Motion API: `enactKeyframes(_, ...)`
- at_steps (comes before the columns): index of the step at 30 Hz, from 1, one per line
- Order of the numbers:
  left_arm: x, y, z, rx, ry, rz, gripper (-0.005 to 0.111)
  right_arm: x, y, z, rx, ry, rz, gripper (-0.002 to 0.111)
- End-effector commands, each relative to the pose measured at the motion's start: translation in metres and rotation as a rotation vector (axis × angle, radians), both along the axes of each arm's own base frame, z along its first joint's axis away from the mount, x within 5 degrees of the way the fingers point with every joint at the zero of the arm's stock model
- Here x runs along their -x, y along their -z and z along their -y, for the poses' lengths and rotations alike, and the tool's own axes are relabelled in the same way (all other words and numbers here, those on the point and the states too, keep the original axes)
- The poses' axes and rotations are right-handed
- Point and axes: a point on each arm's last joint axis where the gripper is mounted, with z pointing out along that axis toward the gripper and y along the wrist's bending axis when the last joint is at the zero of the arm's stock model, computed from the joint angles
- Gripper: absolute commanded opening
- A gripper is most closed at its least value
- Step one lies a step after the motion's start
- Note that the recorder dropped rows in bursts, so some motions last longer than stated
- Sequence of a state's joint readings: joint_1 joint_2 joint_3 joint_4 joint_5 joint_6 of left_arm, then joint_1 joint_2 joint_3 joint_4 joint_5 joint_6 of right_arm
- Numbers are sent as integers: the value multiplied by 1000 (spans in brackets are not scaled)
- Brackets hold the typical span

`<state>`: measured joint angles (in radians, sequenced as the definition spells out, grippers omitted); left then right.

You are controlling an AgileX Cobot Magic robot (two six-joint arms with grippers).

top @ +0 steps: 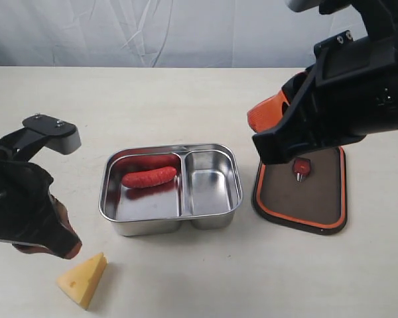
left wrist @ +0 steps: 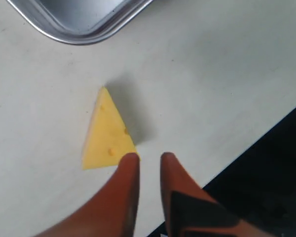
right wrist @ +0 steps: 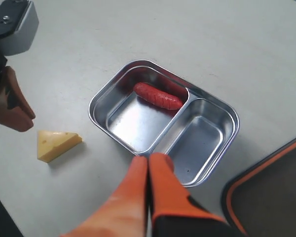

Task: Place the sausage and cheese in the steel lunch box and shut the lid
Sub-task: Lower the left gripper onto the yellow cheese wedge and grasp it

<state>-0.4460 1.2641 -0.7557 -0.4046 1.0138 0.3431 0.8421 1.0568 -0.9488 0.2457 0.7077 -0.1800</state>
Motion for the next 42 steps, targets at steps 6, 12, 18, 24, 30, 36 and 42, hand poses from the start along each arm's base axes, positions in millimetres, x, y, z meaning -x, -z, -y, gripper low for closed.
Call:
enactKeyframes(6,4,15,-1,24,-57,18,61,0,-2,2,-1,6,15,-1)
enactKeyframes(12,8,28,-5,2,-70,27,61,-1,-2,2,0,7,19,-1)
enactKeyframes(18,2,42,-5,-22,-87,28,61,-1,-3,2,-3,8,22,-1)
enactKeyframes(24,-1,58,6,-52,-43,8,60,-2,-4,1,-16,12,33,-1)
enactKeyframes(30,-1,76,22,-102,15,21,59,-1,-3,2,-10,10,28,-1)
enactKeyframes(36,-1,93,30,-148,51,4,59,-1,-3,2,-4,8,23,-1)
enactKeyframes(42,1,105,35,-179,76,-34,58,-1,-3,2,-4,8,23,-1)
